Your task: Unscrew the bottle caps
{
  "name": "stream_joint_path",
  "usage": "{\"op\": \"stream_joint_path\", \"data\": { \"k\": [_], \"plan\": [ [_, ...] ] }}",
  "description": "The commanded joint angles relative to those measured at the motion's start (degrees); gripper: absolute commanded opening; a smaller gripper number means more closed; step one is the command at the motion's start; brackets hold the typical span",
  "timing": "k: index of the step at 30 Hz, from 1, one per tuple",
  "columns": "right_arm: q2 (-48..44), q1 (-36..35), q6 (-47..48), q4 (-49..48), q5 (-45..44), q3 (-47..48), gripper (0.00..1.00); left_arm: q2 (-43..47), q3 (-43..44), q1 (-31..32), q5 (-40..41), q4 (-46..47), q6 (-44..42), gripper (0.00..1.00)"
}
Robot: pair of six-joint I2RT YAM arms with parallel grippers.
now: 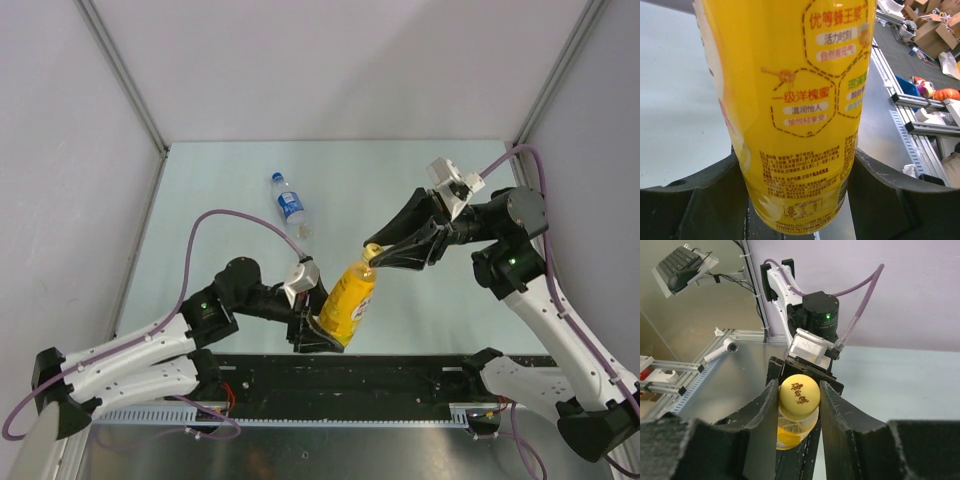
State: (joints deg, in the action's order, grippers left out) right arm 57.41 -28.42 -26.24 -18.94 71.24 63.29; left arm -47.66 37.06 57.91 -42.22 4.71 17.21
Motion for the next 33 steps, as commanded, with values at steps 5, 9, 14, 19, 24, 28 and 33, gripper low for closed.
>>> {"op": "stream_joint_path", "data": {
  "k": [5,9,14,19,24,28,33],
  "plan": [
    [0.2,-0.2,5.7,5.0,-3.2,-0.8,0.15,5.7,0.7,-0.5,-1.6,19.6,0.0,0.0],
    [-0.1,-0.2,5.3,5.3,-5.7,-0.8,0.45,5.2,-0.4,-1.2,2.9,18.8,0.8,0.0],
    [-0.7,0.0,5.5,5.3,-7.0,-0.8,0.73,4.3,0.0,-1.8,6.9,15.6,-0.1,0.0],
    [-1.7,0.4,6.9,7.0,-7.7,-0.8,0.92,6.3,0.2,-2.1,14.7,11.5,-1.9,0.0],
    [-3.1,0.5,8.7,8.8,-11.4,-0.8,0.99,10.1,0.4,-2.3,25.0,6.3,-3.8,0.0],
    [-4.3,0.5,7.9,8.0,-17.3,-0.9,0.99,11.4,1.3,-2.3,34.2,0.6,-4.9,0.0],
    [-5.1,-0.1,6.9,9.1,-28.7,-0.8,0.99,10.1,2.3,-2.3,41.2,-3.8,-5.3,0.0]
  ]
}}
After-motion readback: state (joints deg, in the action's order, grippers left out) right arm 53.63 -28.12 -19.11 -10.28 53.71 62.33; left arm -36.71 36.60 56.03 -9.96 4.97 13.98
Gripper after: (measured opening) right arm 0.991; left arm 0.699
